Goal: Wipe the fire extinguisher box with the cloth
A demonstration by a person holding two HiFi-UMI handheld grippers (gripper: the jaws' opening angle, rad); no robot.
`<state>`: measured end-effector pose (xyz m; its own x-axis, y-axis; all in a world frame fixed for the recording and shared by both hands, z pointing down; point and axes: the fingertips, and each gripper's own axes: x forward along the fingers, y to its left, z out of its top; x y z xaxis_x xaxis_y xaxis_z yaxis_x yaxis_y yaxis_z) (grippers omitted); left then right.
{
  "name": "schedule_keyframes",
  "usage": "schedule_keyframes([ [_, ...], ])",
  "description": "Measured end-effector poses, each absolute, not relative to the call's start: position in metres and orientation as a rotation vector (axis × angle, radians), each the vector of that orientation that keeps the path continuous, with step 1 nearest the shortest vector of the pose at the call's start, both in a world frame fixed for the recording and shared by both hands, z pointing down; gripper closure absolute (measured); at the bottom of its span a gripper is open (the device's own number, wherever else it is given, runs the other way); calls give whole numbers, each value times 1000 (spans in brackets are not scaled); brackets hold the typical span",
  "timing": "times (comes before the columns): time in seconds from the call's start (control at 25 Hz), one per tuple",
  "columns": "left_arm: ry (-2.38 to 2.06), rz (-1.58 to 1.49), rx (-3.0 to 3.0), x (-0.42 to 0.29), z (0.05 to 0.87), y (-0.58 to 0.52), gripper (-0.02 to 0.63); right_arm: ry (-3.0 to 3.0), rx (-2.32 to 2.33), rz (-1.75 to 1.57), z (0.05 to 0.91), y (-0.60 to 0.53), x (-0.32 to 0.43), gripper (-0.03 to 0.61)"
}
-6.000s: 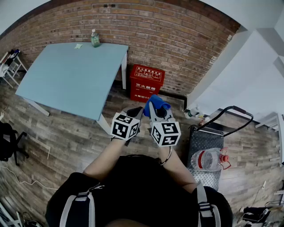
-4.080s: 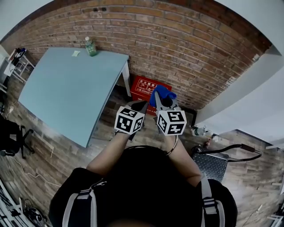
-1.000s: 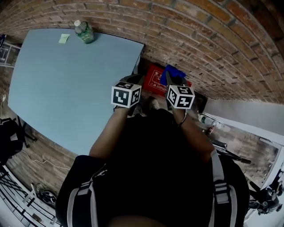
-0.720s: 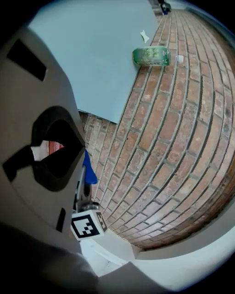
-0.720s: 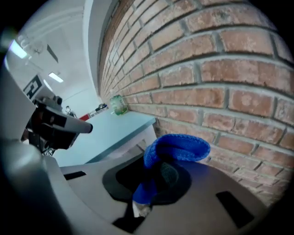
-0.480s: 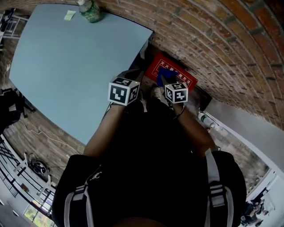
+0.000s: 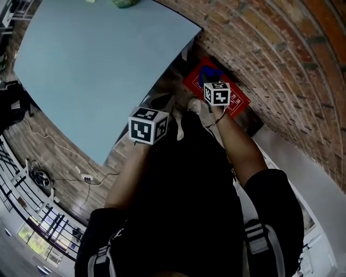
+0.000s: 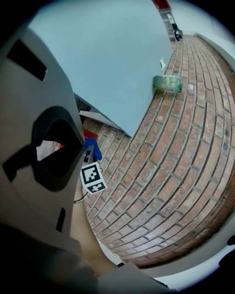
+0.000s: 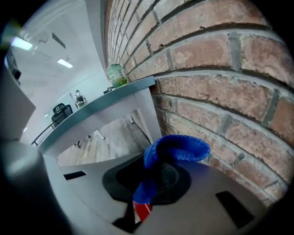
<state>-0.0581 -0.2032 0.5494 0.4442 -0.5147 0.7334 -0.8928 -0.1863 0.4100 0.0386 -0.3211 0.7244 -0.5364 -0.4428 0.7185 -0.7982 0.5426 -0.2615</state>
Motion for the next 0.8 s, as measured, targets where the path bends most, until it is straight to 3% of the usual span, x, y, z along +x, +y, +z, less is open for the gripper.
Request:
schedule_keyframes([
  [0.36,-1272,589,1729,-84,561,-170,620,-1999,854,608,813,-349,39,537],
  [0.8,-1223,629,1820,-58,555,-196,620,-1860,928,744,813,-331,111,537],
])
